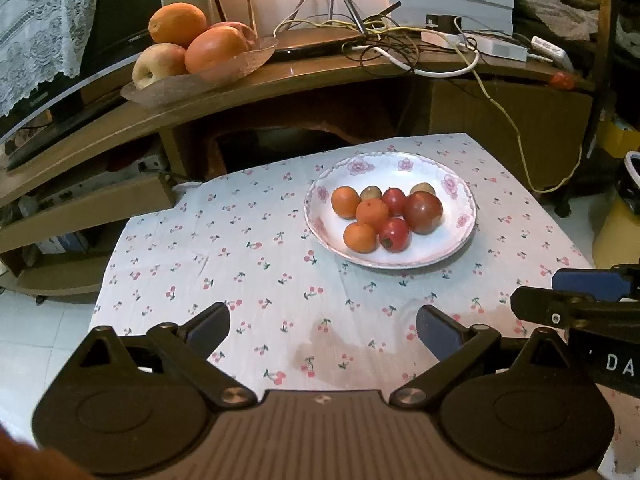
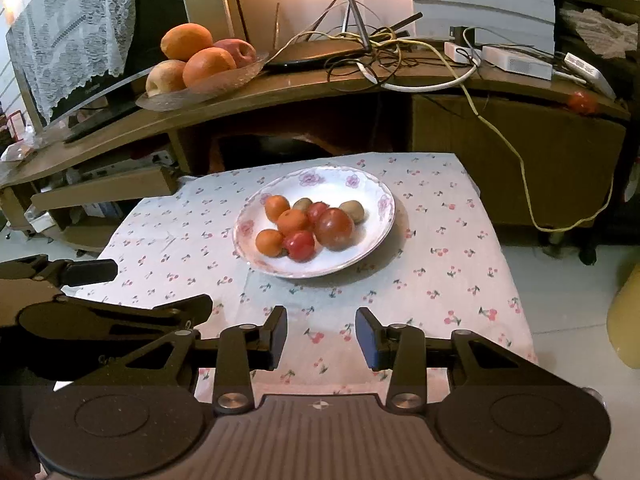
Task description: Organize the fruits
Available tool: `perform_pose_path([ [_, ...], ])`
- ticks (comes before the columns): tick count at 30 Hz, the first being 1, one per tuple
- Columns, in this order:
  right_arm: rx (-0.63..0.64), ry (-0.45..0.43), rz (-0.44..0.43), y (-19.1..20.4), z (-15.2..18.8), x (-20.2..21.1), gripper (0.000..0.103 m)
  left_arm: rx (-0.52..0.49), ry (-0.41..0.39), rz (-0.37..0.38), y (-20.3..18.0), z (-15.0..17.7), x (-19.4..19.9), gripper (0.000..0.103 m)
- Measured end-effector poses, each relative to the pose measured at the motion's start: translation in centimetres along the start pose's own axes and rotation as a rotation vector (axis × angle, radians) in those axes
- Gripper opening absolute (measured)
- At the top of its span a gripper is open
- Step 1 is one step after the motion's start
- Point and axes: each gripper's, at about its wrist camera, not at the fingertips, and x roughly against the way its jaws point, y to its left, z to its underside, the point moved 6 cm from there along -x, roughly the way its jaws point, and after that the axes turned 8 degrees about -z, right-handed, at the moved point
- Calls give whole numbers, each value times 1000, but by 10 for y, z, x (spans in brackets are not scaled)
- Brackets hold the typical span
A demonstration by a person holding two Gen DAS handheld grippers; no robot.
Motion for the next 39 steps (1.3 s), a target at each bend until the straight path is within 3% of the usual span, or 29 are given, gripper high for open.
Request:
perform_pose_path([
  [39, 25, -6, 5, 39, 55, 52, 41, -5, -23, -18, 8, 62, 64, 103],
])
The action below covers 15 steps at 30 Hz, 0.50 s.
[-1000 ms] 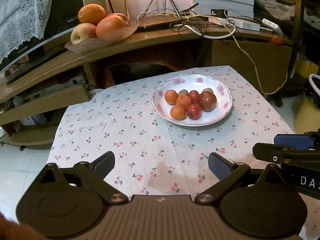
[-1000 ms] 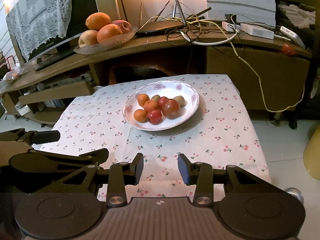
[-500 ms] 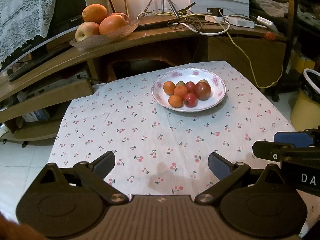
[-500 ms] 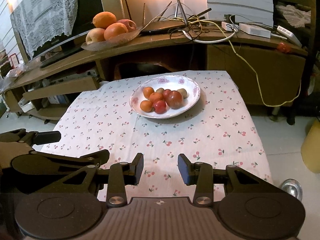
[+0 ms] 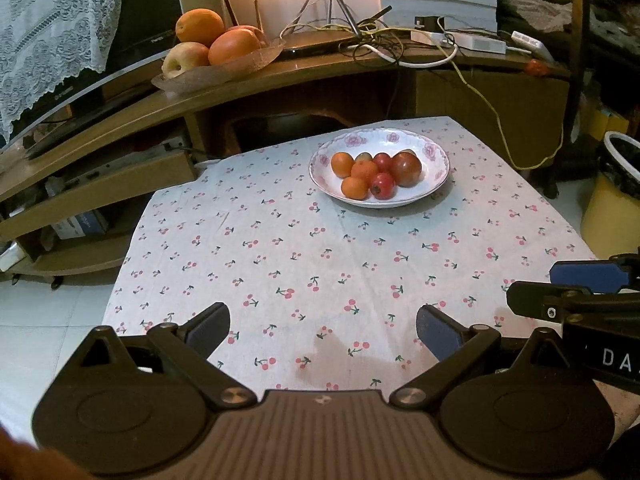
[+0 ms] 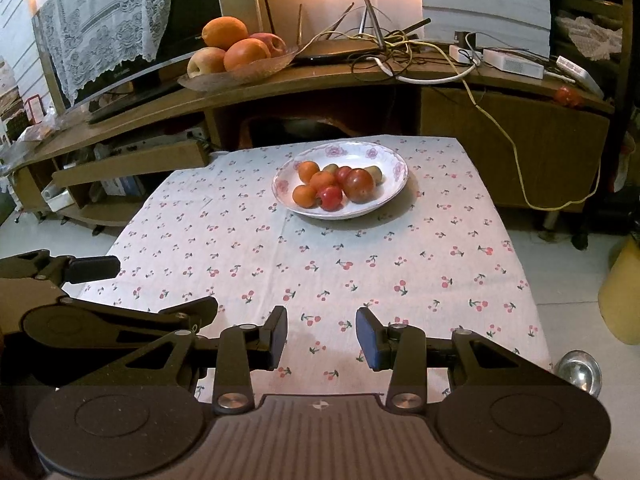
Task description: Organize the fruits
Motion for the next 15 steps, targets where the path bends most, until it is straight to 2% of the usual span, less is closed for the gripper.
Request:
perform_pose_path([
  [15, -6, -5, 1, 2, 10, 9, 41, -4, -4, -5, -3, 8, 9, 103],
])
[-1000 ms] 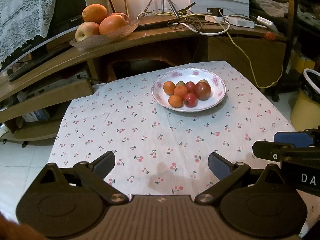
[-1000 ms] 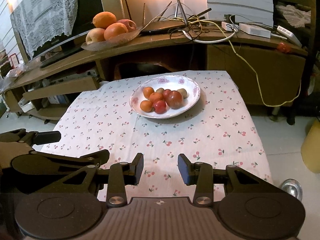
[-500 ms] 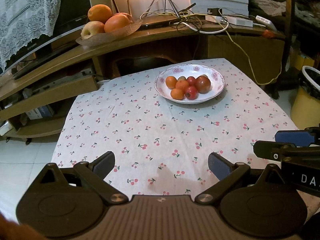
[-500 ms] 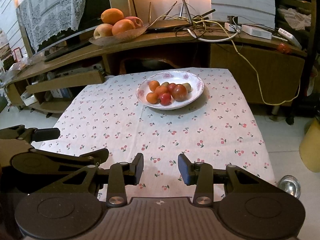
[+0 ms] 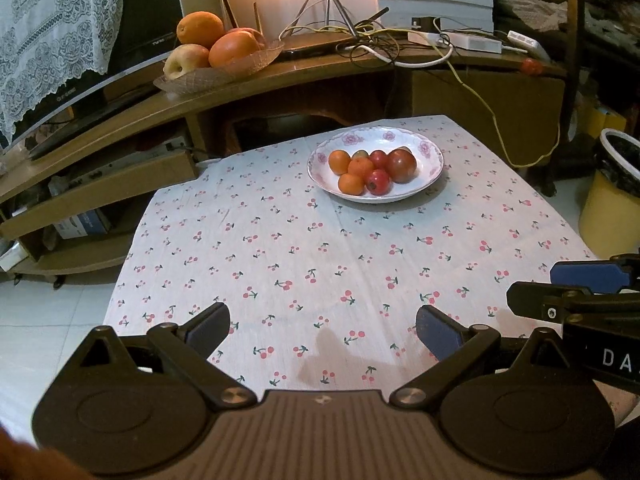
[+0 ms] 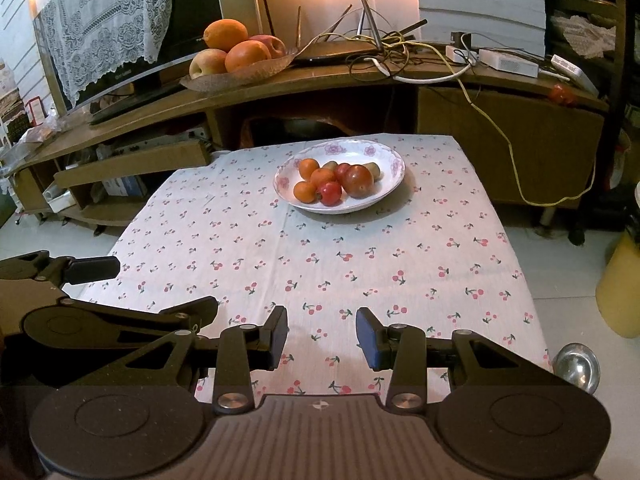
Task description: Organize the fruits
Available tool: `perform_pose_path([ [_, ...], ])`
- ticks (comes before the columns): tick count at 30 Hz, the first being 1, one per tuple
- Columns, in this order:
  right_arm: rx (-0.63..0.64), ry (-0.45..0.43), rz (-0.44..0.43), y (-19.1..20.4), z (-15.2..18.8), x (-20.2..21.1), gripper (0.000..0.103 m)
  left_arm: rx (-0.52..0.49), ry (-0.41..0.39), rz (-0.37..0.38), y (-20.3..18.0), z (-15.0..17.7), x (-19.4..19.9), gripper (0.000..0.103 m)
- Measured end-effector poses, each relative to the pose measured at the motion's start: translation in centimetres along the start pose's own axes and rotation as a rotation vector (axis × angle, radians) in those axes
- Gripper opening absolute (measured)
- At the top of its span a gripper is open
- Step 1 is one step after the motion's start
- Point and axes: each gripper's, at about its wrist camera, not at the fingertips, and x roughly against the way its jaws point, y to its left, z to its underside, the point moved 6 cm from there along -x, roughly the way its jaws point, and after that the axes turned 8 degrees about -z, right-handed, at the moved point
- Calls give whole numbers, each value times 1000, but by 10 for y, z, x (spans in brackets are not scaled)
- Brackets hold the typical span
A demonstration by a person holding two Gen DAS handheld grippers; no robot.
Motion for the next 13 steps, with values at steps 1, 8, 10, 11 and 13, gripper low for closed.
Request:
perform_pose_path([
  [1, -1, 0, -1, 0, 0, 0, 41, 0, -1, -1, 0, 0, 1, 103],
  [8, -1, -2, -2, 0, 0, 0, 41, -7, -1, -4, -1, 1, 1, 103],
  [10, -3, -2, -2, 1, 1, 1, 41, -7, -4, -6, -1, 1, 1, 103],
  [11, -3, -3, -2, 1, 1, 1, 41, -8, -4, -7, -1, 1, 1, 103],
  [13, -4, -1, -2, 1, 1, 1, 41, -9, -4, -9, -2, 1, 0, 103],
])
